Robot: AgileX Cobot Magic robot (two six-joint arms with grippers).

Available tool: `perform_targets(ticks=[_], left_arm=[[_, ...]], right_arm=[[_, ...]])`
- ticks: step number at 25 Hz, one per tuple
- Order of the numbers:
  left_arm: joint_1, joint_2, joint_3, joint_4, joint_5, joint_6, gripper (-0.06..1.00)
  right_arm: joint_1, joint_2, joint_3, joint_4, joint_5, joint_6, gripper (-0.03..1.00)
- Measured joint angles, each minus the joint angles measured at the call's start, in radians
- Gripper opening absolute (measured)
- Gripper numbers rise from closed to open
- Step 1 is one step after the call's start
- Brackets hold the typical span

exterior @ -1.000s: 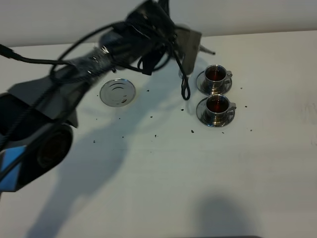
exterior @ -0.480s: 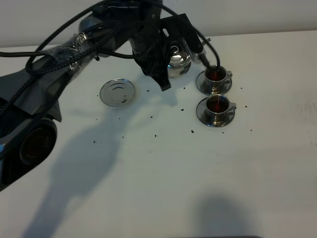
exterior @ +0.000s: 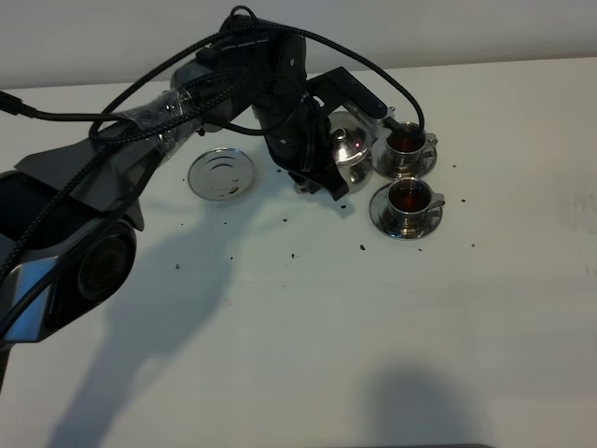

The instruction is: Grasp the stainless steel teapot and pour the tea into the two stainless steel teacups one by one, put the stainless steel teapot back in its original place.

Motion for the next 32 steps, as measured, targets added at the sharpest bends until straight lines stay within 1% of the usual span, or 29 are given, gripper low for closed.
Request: perform_targets(ticks=[5, 9, 15, 19, 22, 25, 28, 30, 32], left_arm=[[0.000, -0.016, 0.000, -0.027, 0.002, -0.003, 0.22], [0.015, -0.081, 0.000, -0.039, 0.044, -0.061, 0.22], [0.078, -0.180, 0.000, -0.040, 0.157, -0.159, 0.22], [0.127, -0.210, 0.000, -0.030, 0.166, -0.191, 0.22], [0.147, -0.247, 0.016, 0.005, 0.166, -0.218, 0.22], [0.165, -0.305, 0.096, 0.015, 0.166, -0.243, 0.22], [0.194, -0.373, 0.238, 0.010, 0.142, -0.265, 0.22], [0.217, -0.420, 0.364, 0.009, 0.067, -0.285, 0.22], [0.236, -0.466, 0.483, 0.010, -0.047, -0.310, 0.22]], right_arm=[[0.000, 0.000, 0.000, 0.000, 0.000, 0.000, 0.42], [0.000, 0.000, 0.000, 0.000, 0.000, 0.000, 0.42], [0.000, 0.000, 0.000, 0.000, 0.000, 0.000, 0.42], [0.000, 0.000, 0.000, 0.000, 0.000, 0.000, 0.42], [0.000, 0.000, 0.000, 0.000, 0.000, -0.001, 0.42], [0.000, 0.000, 0.000, 0.000, 0.000, -0.001, 0.42], [0.000, 0.000, 0.000, 0.000, 0.000, 0.000, 0.42], [0.000, 0.000, 0.000, 0.000, 0.000, 0.000, 0.42], [0.000, 0.000, 0.000, 0.000, 0.000, 0.001, 0.42]])
